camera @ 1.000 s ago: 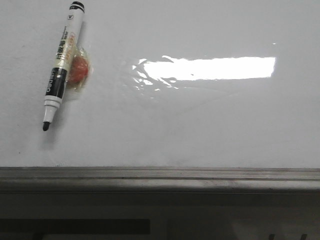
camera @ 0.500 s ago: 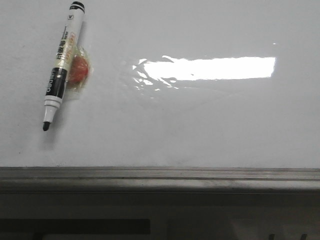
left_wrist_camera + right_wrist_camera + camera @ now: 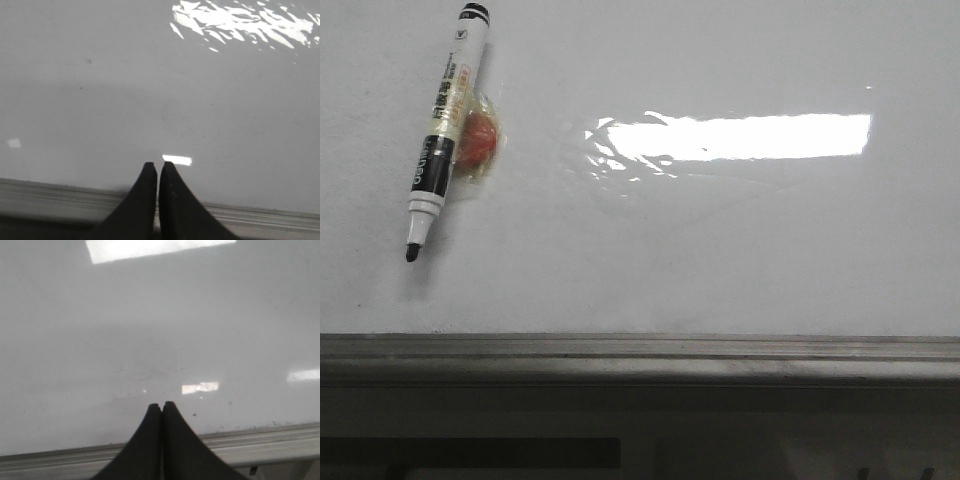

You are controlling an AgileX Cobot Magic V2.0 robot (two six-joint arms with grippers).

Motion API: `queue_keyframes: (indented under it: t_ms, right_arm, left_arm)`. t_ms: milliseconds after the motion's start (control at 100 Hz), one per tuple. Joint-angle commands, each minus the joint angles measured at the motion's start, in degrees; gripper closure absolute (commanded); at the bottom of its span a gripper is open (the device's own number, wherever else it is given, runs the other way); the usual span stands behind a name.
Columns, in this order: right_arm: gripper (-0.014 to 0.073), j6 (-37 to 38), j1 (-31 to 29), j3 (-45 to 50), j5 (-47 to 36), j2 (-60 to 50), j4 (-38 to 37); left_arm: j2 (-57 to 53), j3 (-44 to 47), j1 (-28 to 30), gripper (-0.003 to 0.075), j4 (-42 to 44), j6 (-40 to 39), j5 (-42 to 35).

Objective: Write number 6 on whiteboard

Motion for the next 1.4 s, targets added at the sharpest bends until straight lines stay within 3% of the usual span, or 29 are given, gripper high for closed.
queue_keyframes:
  t_ms: [0, 270, 530, 960, 1060, 1170, 1250, 1390]
  right_arm:
    - [0.0657, -0.2, -0.3, 1.5, -1.0, -1.1, -0.8]
    - [0.0657, -0.2, -0.3, 1.5, -1.9, -1.1, -0.8]
    - [0.0657, -0.2, -0.3, 1.5, -8.1, -1.1, -0.6]
    - [0.0657, -0.2, -0.3, 1.5, -9.0, -1.1, 0.1]
    - [0.0657, -0.1, -0.3, 1.5, -15.4, -1.1, 5.0]
    - [0.0657, -0.1, -0.3, 1.5, -21.2, -1.1, 5.0]
    - [0.0657, -0.1, -0.3, 1.5, -23.1, -1.1, 7.1]
    - [0.0657, -0.1, -0.3, 1.5, -23.1, -1.1, 7.8]
  left_arm:
    - [-1.7, 2.6, 0.2, 0.0739, -0.1, 0.1, -2.0]
    - [-1.7, 2.6, 0.2, 0.0739, -0.1, 0.1, -3.8]
    - [-1.7, 2.6, 0.2, 0.0739, -0.1, 0.1, -6.3]
    - [-1.7, 2.6, 0.2, 0.0739, -0.1, 0.1, -7.2]
    - [-1.7, 2.6, 0.2, 0.0739, -1.1, 0.1, -11.1]
    - [-1.7, 2.6, 0.2, 0.0739, -3.6, -0.3, -15.8]
    - [-1.7, 2.6, 0.2, 0.0739, -8.2, -0.3, -18.1]
    - [-1.7, 2.0, 0.2, 0.0739, -8.8, -0.3, -18.8]
